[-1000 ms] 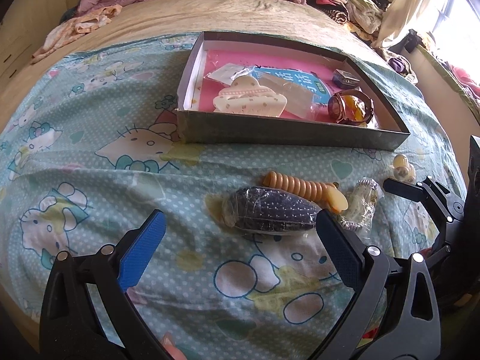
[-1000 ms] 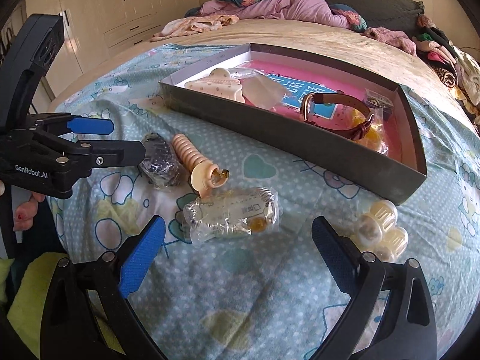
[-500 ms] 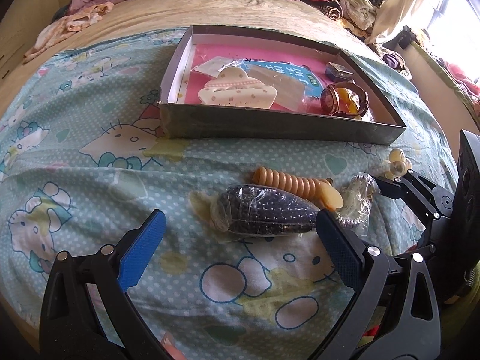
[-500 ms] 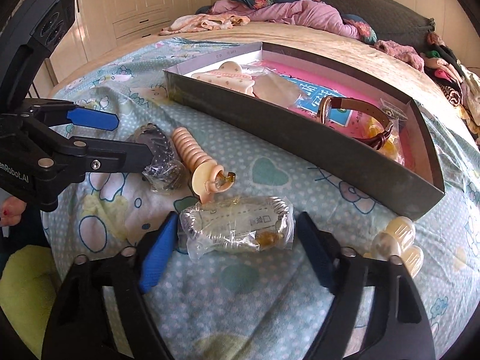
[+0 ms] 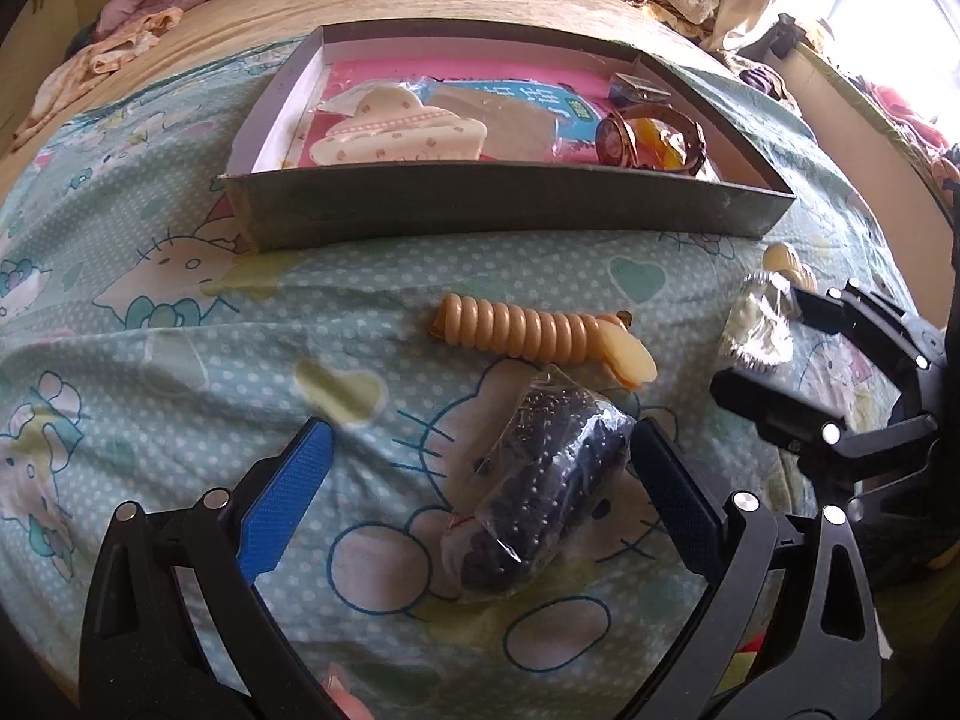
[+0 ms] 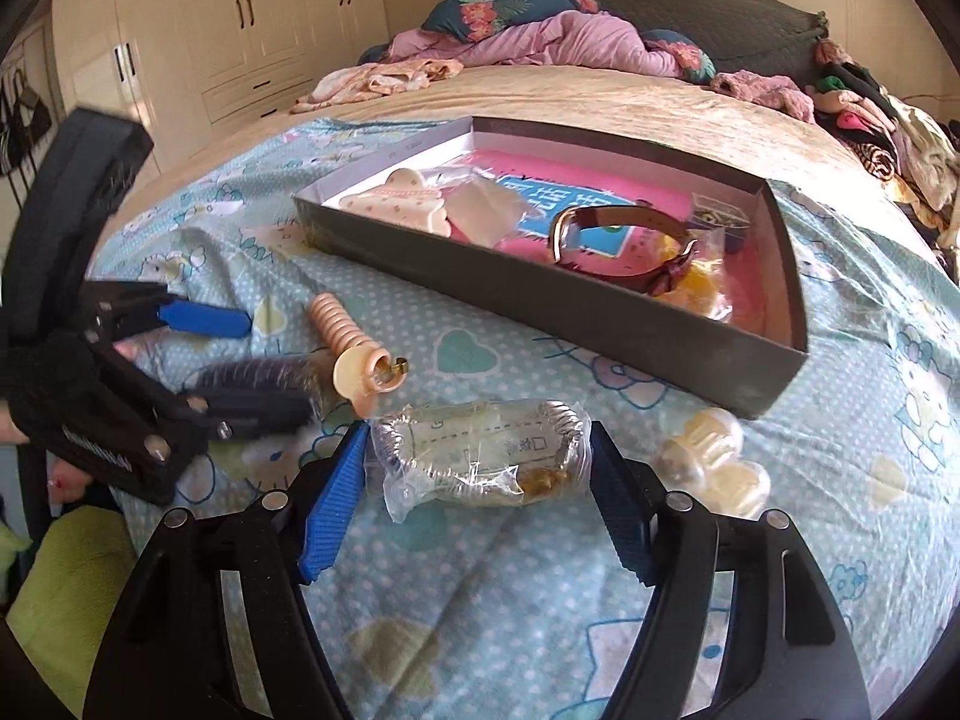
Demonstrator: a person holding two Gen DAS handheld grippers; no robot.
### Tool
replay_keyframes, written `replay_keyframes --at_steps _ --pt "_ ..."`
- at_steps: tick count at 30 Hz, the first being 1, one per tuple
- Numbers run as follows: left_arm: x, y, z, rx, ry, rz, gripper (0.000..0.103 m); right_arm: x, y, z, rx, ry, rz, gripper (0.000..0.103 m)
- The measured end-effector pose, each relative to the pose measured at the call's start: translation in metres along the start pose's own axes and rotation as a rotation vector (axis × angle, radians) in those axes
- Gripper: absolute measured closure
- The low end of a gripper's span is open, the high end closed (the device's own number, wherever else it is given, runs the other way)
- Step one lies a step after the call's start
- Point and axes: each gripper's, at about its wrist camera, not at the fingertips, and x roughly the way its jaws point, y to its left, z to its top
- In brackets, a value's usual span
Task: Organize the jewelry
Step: 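Grasp the glass bottle bag with the right tool while the left tool grasps the black beaded bag, then carry the bottle bag and beaded bag into the pink box while both tools open to release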
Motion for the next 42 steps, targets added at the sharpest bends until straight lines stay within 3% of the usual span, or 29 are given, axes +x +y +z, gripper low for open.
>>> replay_keyframes --at_steps 3,5,7,14,25,42 --pt "0.003 -0.010 -0.003 0.050 0.007 0.021 0.028 -0.007 -0.005 0.001 0.016 -0.015 -0.004 0.033" --pt "0.001 -0.015 -0.005 0.073 -0.001 0.010 0.044 -0.011 -0.006 0.002 0.021 -0.024 -0.006 0.033" --pt "0.000 -0.017 -0.006 0.082 -0.007 0.001 0.068 -0.015 -0.006 0.003 0.022 -0.033 -0.005 0.033" --pt "-0.014 -0.016 -0.006 0.062 -0.041 -0.007 0.073 -0.032 -0.006 0.007 0.023 -0.070 -0.002 0.033" --pt "-0.057 -0.002 0.014 0.015 -0.192 0.056 0.079 -0.053 -0.013 0.018 0.044 -0.125 -0.007 0.033" --pt "-0.075 0.005 0.061 -0.003 -0.277 0.072 0.080 -0.066 -0.034 0.048 0.056 -0.209 -0.032 0.033"
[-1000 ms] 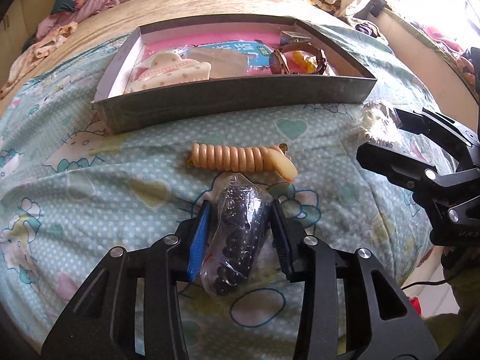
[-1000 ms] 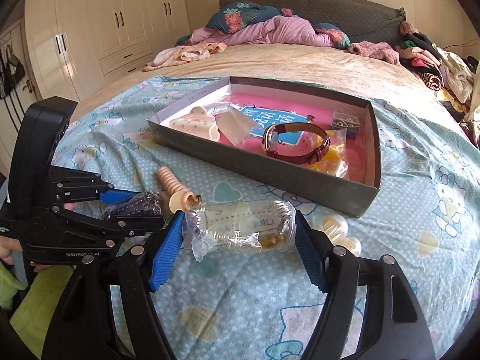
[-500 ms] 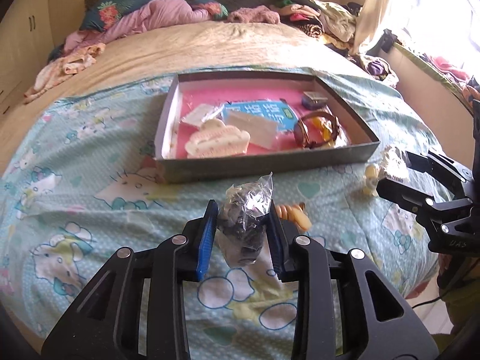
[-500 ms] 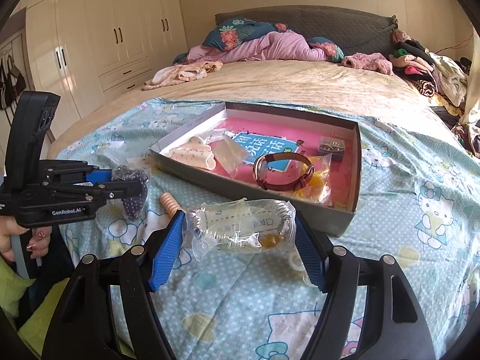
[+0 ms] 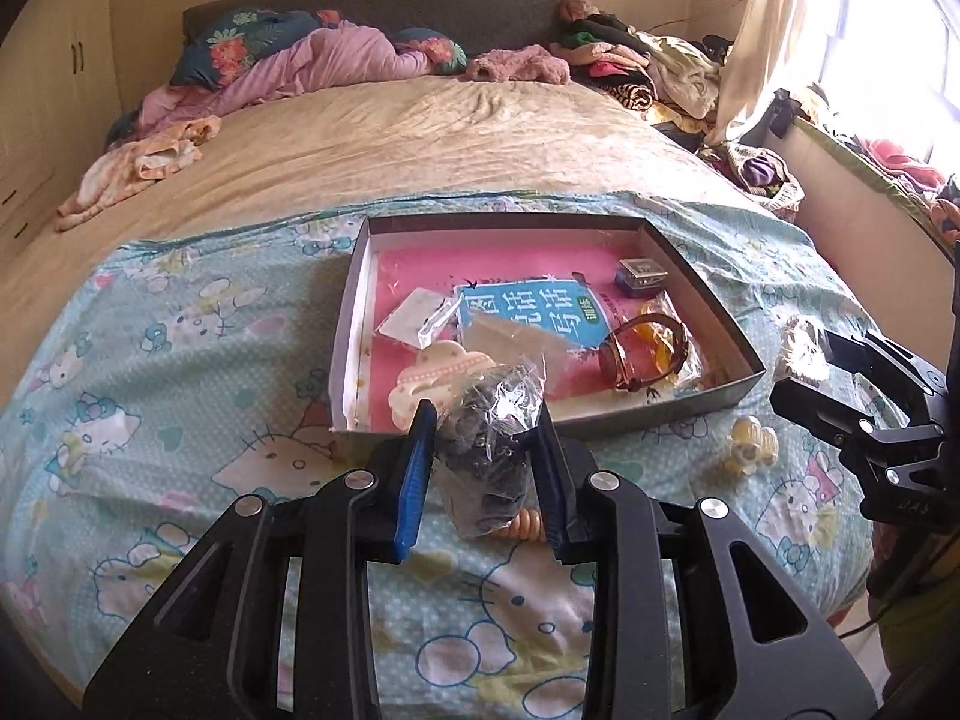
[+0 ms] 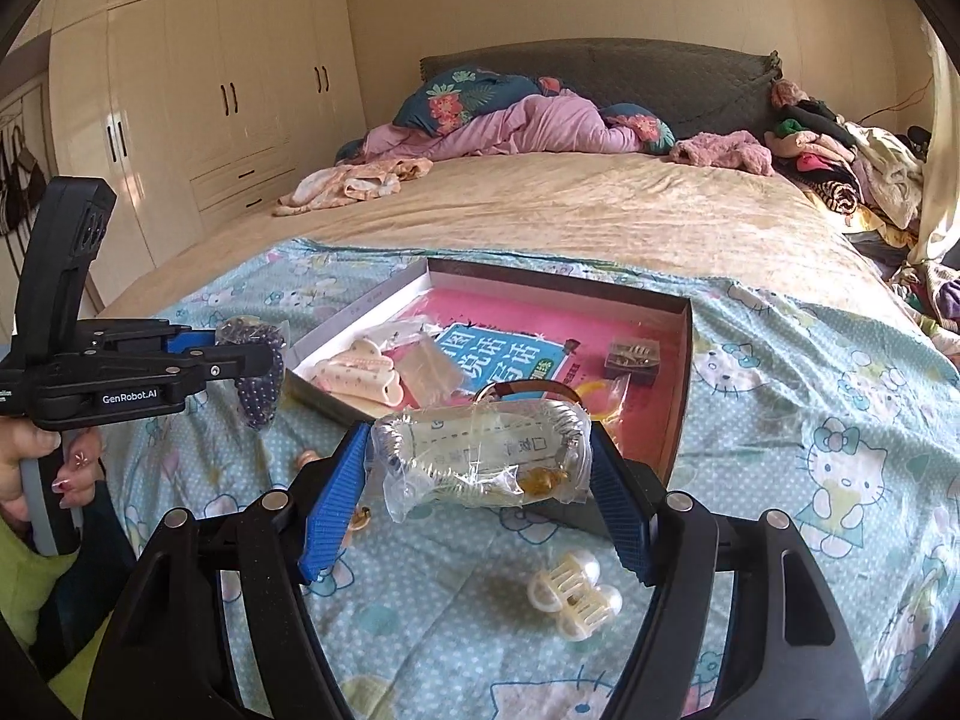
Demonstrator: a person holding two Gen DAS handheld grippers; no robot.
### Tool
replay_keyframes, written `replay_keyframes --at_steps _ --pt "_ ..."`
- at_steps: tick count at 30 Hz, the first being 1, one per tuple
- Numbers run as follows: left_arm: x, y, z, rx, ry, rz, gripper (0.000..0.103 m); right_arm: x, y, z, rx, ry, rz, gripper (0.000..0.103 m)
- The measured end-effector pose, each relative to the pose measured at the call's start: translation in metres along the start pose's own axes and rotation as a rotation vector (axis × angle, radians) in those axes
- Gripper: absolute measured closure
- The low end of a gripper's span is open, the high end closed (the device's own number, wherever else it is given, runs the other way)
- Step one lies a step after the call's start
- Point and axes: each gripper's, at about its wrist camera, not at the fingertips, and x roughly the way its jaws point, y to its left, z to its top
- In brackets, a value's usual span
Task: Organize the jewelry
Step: 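Carry the bottle bag and beaded bag into the pink box while both tools open to release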
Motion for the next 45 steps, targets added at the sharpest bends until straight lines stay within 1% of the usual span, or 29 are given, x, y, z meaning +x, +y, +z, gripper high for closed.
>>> replay_keyframes --at_steps 10,15,20,24,28,32,36,38,39,40,41,42,43,45 --pt "0.010 -0.008 0.026 0.007 -0.023 -0.012 0.080 -0.007 -0.021 0.022 0.003 -0.051 -0.044 0.033" --pt "0.022 -0.017 0.036 -0.001 -0.028 -0.039 0.080 -0.004 -0.032 0.029 -0.003 -0.052 -0.065 0.033" --pt "0.046 -0.024 0.044 -0.009 -0.004 -0.060 0.080 0.015 -0.047 0.030 0.001 -0.010 -0.087 0.033" --pt "0.069 -0.028 0.042 -0.019 0.039 -0.077 0.080 0.033 -0.055 0.021 0.012 0.035 -0.089 0.033" --pt "0.086 -0.029 0.039 -0.030 0.064 -0.082 0.080 0.051 -0.058 0.011 0.018 0.075 -0.092 0.033" --pt "0.096 -0.029 0.036 -0.033 0.080 -0.074 0.080 0.063 -0.058 0.004 0.016 0.104 -0.087 0.033" --pt "0.096 -0.029 0.036 -0.031 0.075 -0.075 0.077 0.072 -0.059 0.001 0.016 0.120 -0.087 0.033" --pt "0.096 -0.029 0.036 -0.033 0.074 -0.074 0.071 0.074 -0.058 0.000 0.022 0.129 -0.085 0.032" --pt "0.097 -0.029 0.036 -0.030 0.077 -0.070 0.064 0.075 -0.059 -0.001 0.024 0.132 -0.082 0.032" --pt "0.097 -0.029 0.036 -0.026 0.078 -0.065 0.060 0.075 -0.058 -0.001 0.024 0.135 -0.077 0.031" --pt "0.096 -0.030 0.036 -0.023 0.077 -0.067 0.060 0.074 -0.057 -0.001 0.022 0.133 -0.076 0.030" --pt "0.096 -0.030 0.036 -0.022 0.075 -0.069 0.058 0.073 -0.056 -0.001 0.019 0.127 -0.078 0.025" --pt "0.094 -0.031 0.036 -0.024 0.072 -0.072 0.052 0.070 -0.056 0.000 0.017 0.121 -0.080 0.021" --pt "0.092 -0.031 0.036 -0.026 0.062 -0.076 0.045 0.065 -0.055 0.001 0.016 0.106 -0.086 0.018"
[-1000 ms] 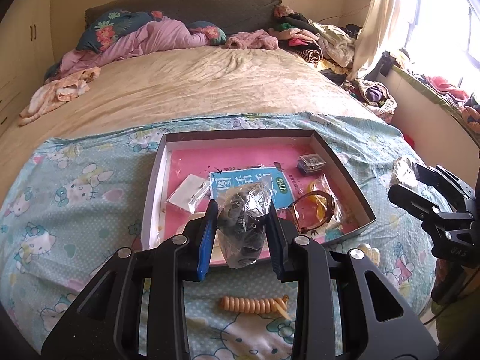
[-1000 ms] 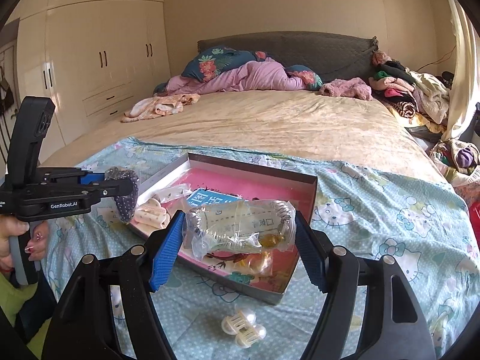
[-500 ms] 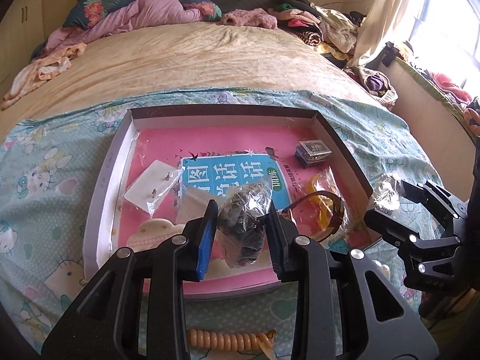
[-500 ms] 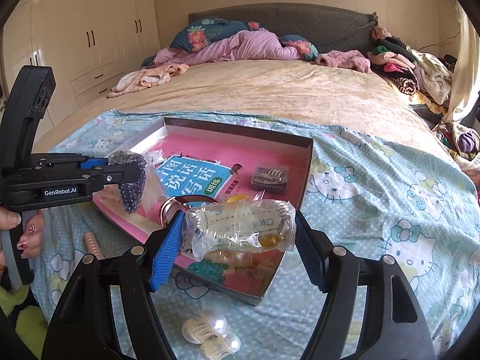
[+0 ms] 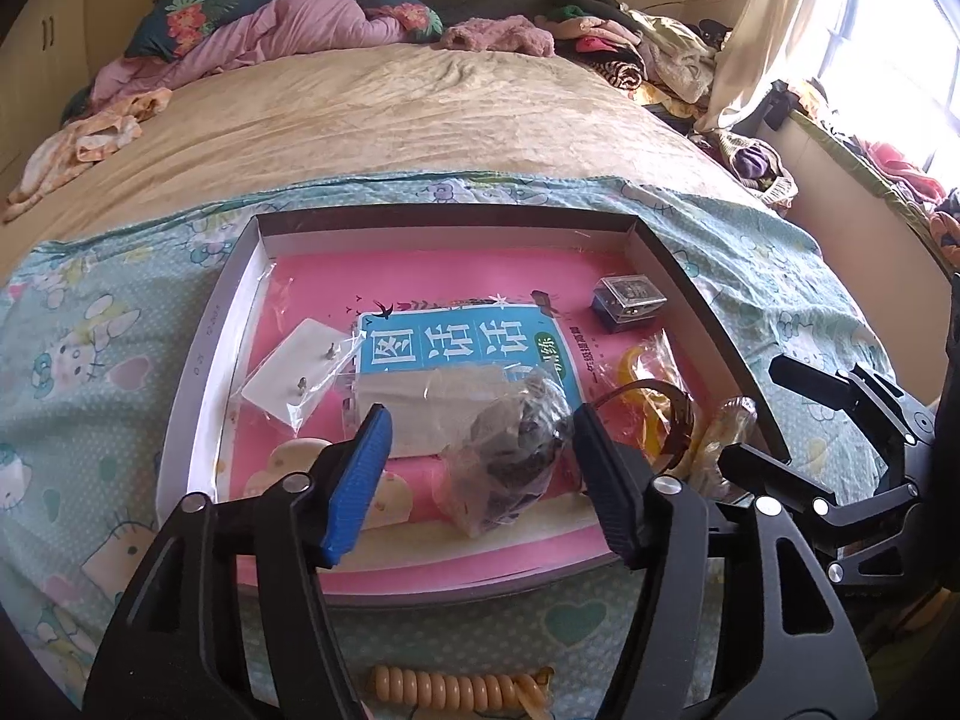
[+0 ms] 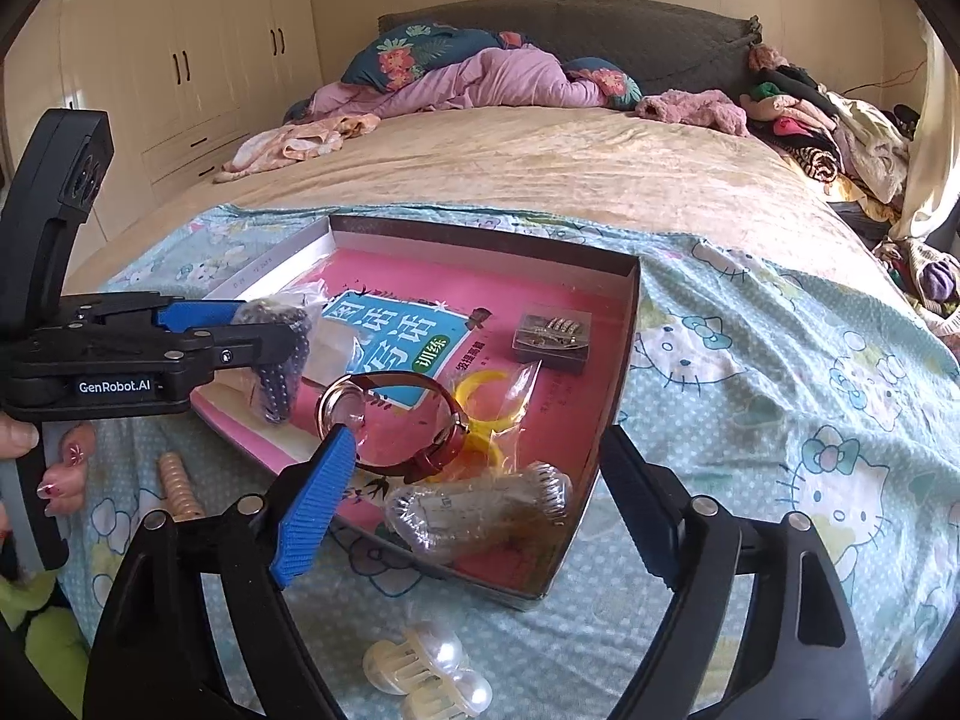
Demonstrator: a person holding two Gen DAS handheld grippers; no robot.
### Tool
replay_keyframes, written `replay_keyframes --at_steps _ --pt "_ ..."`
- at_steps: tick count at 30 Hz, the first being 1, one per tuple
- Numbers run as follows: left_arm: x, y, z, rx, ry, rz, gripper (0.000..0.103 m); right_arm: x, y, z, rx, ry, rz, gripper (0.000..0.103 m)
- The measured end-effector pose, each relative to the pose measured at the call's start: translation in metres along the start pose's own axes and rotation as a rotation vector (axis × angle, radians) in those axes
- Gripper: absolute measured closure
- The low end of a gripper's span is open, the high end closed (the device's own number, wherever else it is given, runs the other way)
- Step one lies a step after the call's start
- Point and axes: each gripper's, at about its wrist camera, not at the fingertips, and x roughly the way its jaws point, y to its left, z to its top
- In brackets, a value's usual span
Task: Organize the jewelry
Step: 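Carry the bottle bag and beaded bag into the pink box while both tools open to release, then withdraw both open tools from the box toward the remaining items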
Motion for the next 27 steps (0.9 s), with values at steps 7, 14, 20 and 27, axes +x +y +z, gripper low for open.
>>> replay_keyframes --at_steps 7,14,20,27 --pt "-0.018 -0.001 0.002 0.005 -0.039 0.008 0.030 -0.027 -0.004 -0.004 0.030 -0.040 -0.014 0.009" --pt "-0.037 -0.003 -0.003 0.012 -0.064 0.016 0.017 -0.048 0.001 -0.012 0.025 -0.046 -0.029 0.008" --pt "-0.051 -0.002 -0.010 0.014 -0.072 0.026 0.012 -0.060 0.007 -0.019 0.024 -0.043 -0.031 0.008" --pt "-0.064 0.002 -0.028 0.010 -0.072 0.041 0.011 -0.062 0.015 -0.030 0.007 -0.014 -0.026 0.008"
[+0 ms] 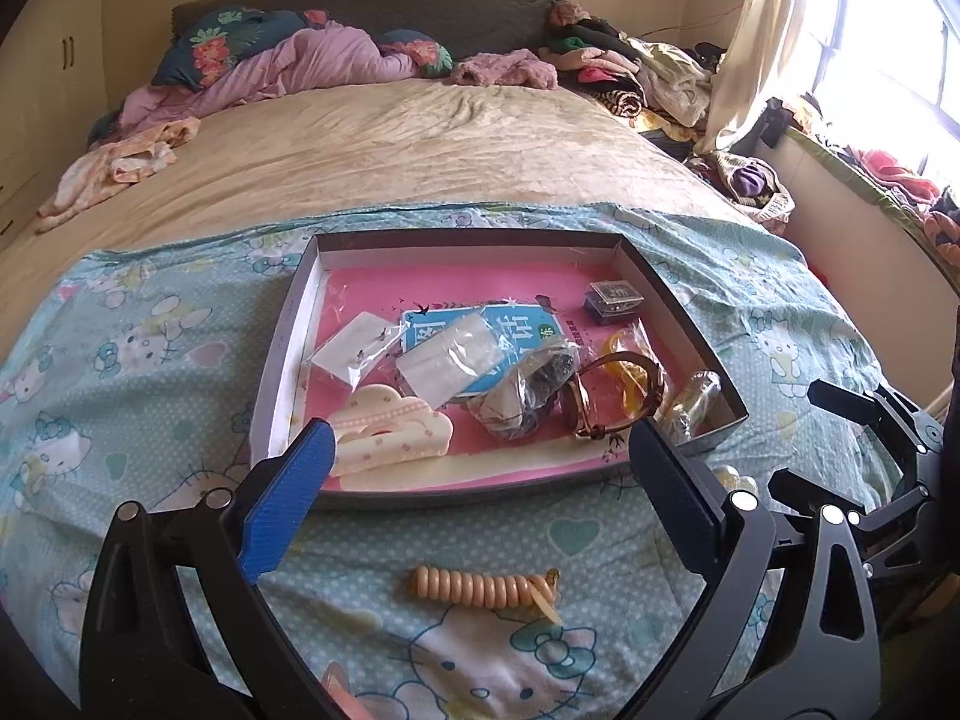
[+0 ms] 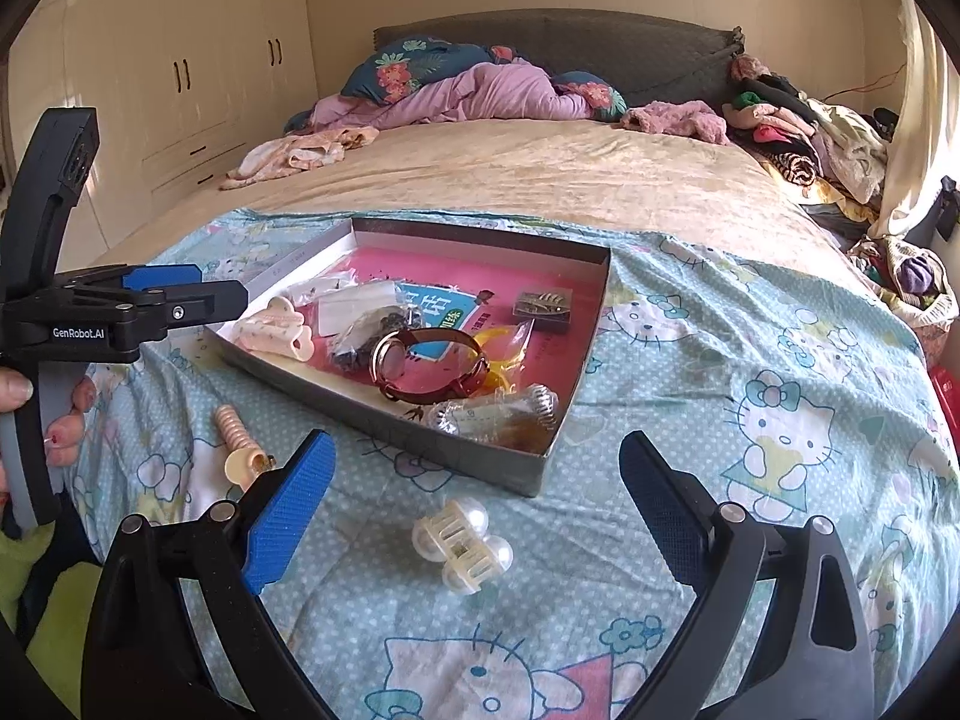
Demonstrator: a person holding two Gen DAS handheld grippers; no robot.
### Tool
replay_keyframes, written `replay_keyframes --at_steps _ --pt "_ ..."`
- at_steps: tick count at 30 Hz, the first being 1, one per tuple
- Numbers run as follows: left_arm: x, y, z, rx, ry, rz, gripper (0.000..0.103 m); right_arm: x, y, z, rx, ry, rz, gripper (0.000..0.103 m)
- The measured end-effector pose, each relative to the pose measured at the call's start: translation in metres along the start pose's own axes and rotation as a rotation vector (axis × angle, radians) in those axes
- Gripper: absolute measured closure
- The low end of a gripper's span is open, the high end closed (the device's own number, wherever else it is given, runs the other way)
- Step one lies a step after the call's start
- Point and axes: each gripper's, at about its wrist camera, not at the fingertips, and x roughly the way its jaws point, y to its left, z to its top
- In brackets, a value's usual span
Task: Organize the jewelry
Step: 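Withdraw both open tools from the box toward the remaining items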
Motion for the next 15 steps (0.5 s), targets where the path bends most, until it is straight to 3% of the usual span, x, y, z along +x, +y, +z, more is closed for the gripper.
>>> replay_keyframes --at_steps 15 --pt "-0.001 0.014 -0.043 -0.005 0.081 0.015 0.011 0.009 0.011 -0.029 -0.001 0.074 0.017 0.008"
